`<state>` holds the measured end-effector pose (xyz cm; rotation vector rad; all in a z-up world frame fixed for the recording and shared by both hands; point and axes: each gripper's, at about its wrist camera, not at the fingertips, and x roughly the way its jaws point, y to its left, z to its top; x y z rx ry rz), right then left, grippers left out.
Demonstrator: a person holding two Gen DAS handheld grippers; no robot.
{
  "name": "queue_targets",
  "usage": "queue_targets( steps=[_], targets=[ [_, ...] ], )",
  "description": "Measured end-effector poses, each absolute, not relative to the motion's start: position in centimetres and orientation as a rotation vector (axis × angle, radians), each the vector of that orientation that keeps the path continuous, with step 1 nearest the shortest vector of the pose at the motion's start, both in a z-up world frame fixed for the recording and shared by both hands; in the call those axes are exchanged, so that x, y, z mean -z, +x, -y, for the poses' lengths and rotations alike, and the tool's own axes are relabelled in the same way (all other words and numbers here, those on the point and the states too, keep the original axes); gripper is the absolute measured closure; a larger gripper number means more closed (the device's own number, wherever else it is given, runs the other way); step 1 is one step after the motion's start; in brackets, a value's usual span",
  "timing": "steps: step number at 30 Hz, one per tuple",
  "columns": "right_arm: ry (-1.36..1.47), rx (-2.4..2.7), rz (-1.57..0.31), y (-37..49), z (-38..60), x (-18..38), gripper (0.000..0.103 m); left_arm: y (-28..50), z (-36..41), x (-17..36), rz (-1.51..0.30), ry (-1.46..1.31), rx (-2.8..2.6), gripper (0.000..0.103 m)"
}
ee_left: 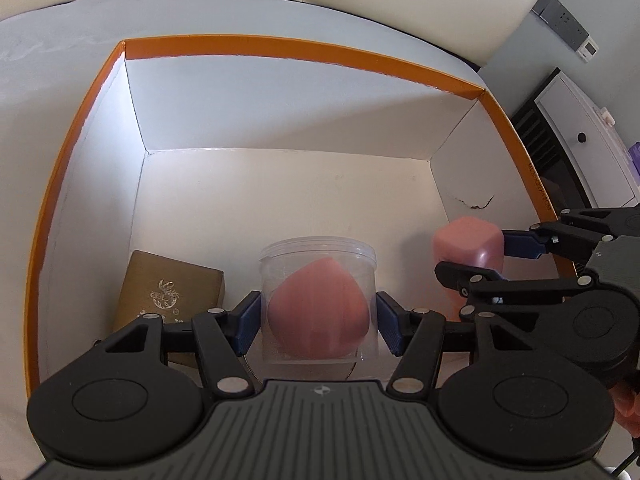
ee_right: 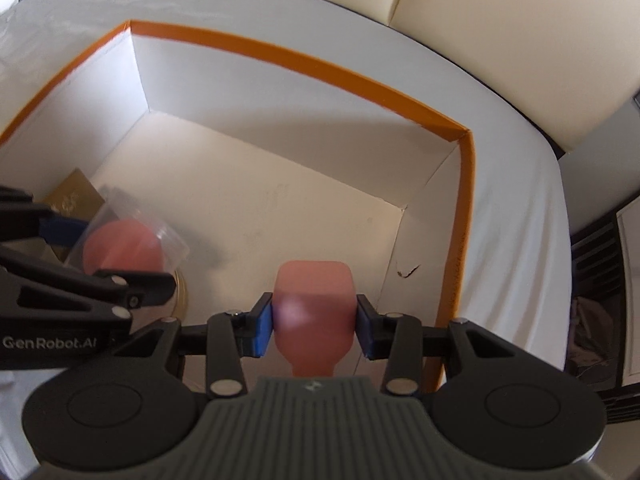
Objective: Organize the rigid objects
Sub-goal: 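Carry the clear cup and pink bottle over into the orange box, then lower and release the cup with the left while the right releases the pink bottle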
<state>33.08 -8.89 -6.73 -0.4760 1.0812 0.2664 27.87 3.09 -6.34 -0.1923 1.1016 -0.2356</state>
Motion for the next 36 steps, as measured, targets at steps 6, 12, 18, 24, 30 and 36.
queue_targets(
  steps=[6, 12, 18, 24, 30, 36],
  targets=[
    [-0.529, -0.266, -1.102, 32.9, 8.5, 7.1, 0.066, 28.3, -2.7, 6.3, -1.101, -0.2, 0.243, 0.034],
    [-0.525, -0.253, -1.099, 33.0, 8.3, 7.0, 0.069, 28.4, -2.5, 6.3, -1.1, -0.195, 0.248, 0.034],
    [-0.49, -0.156, -0.936, 31.4, 9.1, 5.1, 0.069, 28.6, -2.3, 6.3, -1.104, -0.196, 0.259, 0.034],
    [-0.424, -0.116, -0.885, 30.4, 10.1, 4.6, 0.068, 28.6, -1.6, 6.3, -1.111, -0.196, 0.286, 0.034],
    [-0.396, -0.122, -0.884, 30.1, 10.4, 4.6, 0.066, 28.7, -1.5, 6.6, -1.134, -0.215, 0.308, 0.032],
    [-0.376, -0.126, -0.88, 30.3, 10.6, 4.6, 0.063, 28.9, -1.4, 6.9, -1.143, -0.218, 0.312, 0.029]
  ],
)
